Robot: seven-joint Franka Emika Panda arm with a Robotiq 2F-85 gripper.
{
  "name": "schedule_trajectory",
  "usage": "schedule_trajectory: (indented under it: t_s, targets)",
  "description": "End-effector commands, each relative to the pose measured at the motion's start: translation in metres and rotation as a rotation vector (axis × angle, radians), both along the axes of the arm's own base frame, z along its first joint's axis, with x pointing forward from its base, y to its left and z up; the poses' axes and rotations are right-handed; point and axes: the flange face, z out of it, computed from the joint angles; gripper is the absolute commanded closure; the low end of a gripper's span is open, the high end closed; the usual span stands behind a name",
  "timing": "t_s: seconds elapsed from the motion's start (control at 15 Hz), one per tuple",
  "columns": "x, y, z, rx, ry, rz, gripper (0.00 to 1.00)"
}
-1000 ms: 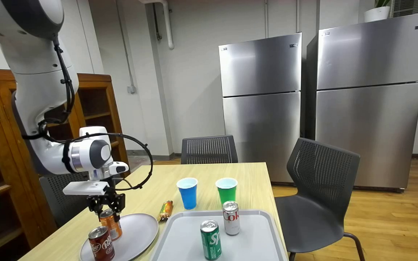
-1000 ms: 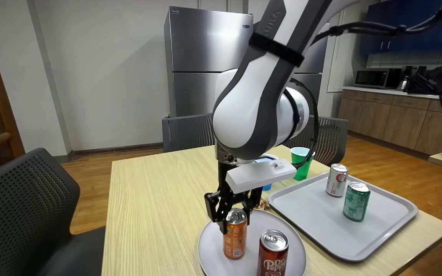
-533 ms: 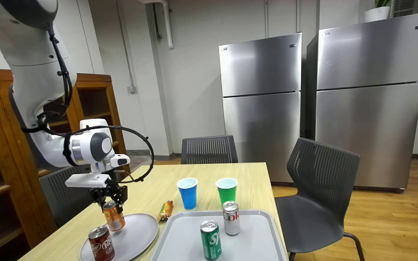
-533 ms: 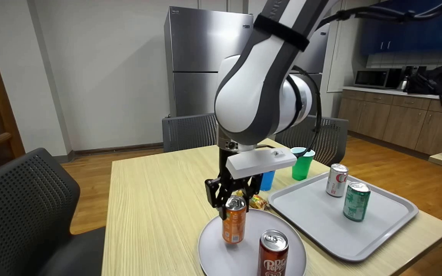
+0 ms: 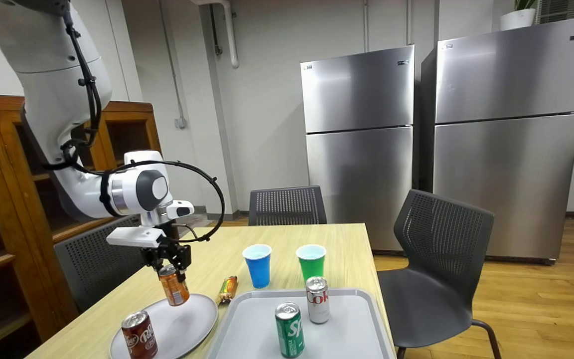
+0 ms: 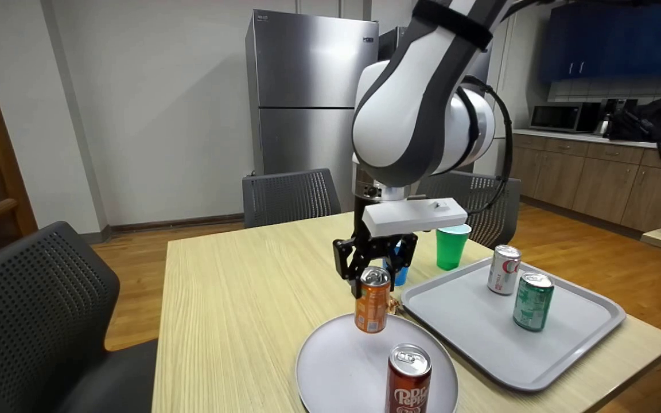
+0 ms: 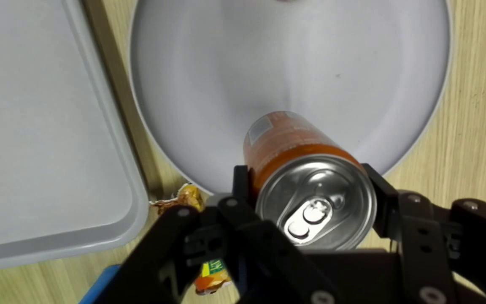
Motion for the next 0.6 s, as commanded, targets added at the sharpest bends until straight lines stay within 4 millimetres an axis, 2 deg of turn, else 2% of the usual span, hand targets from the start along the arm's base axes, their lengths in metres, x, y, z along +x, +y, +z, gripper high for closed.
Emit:
schedule_trajectory:
  t_s: [0.0,0.53]
  targets:
    - [-0.004,-0.031,0.018,0.001,-0.011,-0.095,0.62]
    - [0.001,-0.093,0.020,-0.026,-0.017,-0.259,0.62]
